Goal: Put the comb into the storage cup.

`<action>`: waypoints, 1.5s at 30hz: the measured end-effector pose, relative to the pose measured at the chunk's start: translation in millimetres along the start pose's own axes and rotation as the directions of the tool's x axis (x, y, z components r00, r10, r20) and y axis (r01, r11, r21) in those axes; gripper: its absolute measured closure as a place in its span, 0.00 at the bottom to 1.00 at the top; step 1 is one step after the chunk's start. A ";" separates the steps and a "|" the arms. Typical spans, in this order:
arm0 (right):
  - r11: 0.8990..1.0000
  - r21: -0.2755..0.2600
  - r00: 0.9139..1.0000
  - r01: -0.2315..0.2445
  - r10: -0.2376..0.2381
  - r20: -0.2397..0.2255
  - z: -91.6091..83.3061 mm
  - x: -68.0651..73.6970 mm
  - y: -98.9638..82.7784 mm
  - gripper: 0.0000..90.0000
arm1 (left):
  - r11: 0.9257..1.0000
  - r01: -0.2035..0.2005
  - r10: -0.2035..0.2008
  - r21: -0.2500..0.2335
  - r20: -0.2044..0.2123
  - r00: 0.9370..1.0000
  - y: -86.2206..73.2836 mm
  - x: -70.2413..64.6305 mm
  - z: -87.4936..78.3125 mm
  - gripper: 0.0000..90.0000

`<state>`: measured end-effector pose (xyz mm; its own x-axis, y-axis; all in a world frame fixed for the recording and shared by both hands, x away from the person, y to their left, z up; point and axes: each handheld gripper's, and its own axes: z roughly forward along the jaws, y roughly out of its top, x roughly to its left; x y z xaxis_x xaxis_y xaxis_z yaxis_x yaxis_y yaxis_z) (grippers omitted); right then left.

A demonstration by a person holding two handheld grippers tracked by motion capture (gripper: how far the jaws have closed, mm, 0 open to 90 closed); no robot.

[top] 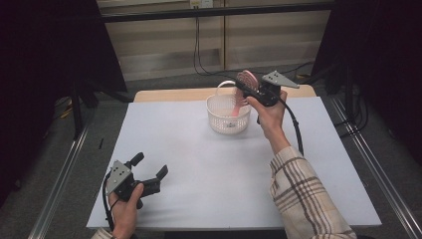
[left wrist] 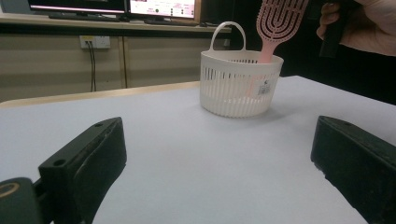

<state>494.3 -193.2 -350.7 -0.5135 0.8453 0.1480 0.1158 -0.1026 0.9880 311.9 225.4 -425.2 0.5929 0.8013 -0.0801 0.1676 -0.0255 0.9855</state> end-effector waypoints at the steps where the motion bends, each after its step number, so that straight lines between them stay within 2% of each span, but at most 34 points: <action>1: 1.000 0.002 1.000 0.000 0.000 0.004 0.1 -0.8 -0.4 0.69 | 1.000 -0.001 0.001 -0.004 -0.002 1.000 0.1 -0.1 -0.2 0.04; 10: 1.000 0.006 1.000 0.003 -0.003 0.017 3.0 -3.4 -6.3 0.69 | 1.000 -0.010 0.010 -0.002 -0.008 1.000 0.4 0.3 -1.9 0.04; 12: 1.000 0.009 1.000 -0.005 0.004 0.013 5.1 -3.4 -8.1 0.69 | 1.000 -0.015 0.015 0.001 -0.010 1.000 0.2 0.4 -2.0 0.04; 14: 1.000 0.012 1.000 -0.006 0.006 0.015 7.6 -3.7 -10.9 0.69 | 1.000 0.001 -0.001 -0.003 -0.008 1.000 -0.3 0.0 -0.8 0.04; 17: 1.000 0.014 1.000 -0.013 0.013 0.021 10.8 -4.7 -14.0 0.69 | 1.000 -0.004 0.004 -0.006 -0.008 1.000 0.0 0.1 -0.8 0.04; 19: 1.000 0.017 1.000 -0.017 0.017 0.018 12.0 -5.8 -15.9 0.69 | 1.000 -0.022 0.022 -0.019 -0.009 1.000 1.3 -1.6 -1.6 0.04; 24: 0.999 0.018 0.999 -0.026 0.026 0.030 13.4 -8.6 -19.0 0.69 | 1.000 -0.012 0.012 -0.010 0.002 1.000 0.4 -2.4 -0.7 0.04; 34: 0.999 0.010 0.998 -0.051 0.051 0.025 19.7 -6.6 -24.4 0.69 | 1.000 -0.018 0.018 -0.005 0.002 1.000 0.4 -1.7 -0.9 0.04; 40: 0.999 0.021 0.998 -0.042 0.041 0.048 20.9 -13.0 -24.9 0.68 | 1.000 -0.004 0.004 0.004 0.006 1.000 -0.6 -1.0 0.7 0.04; 45: 0.999 0.027 0.997 -0.045 0.043 0.068 22.8 -17.0 -25.7 0.67 | 1.000 -0.019 0.019 -0.005 0.005 1.000 0.4 -2.4 -0.8 0.04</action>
<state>519.4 -193.0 -379.6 -0.4493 0.8735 0.1871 0.1614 -0.1266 0.9787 310.0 224.0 -424.5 0.5997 0.7978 -0.0621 0.1525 -0.0378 0.9876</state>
